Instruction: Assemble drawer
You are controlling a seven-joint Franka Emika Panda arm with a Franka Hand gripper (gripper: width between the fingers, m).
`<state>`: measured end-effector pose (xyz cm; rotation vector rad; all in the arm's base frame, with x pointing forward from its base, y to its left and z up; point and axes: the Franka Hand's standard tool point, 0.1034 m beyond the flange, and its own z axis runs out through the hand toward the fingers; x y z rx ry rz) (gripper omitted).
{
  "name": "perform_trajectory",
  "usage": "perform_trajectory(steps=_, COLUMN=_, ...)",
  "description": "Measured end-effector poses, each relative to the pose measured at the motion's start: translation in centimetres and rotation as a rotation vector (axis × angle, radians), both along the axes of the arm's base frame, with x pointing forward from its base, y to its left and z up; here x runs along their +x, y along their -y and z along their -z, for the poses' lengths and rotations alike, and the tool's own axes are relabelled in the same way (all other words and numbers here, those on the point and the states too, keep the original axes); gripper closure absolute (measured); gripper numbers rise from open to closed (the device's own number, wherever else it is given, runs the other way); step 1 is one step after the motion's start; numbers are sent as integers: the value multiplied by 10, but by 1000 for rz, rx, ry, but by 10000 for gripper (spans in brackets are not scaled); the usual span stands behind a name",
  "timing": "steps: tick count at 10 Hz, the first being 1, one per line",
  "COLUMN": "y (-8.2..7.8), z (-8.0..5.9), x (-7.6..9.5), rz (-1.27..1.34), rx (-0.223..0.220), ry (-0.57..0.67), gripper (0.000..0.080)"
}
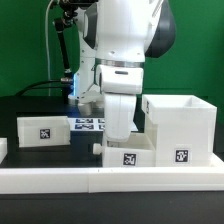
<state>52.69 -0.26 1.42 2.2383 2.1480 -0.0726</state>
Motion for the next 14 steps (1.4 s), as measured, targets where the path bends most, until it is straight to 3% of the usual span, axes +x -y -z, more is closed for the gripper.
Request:
perform_trajectory(steps=6, y=0, z=0, x=0, rz=-20, rx=-5, ry=-1, gripper=758)
perform_trajectory(steps=14, y=-12, z=0, x=2, rz=-23, rx=-1, ry=6, gripper=758)
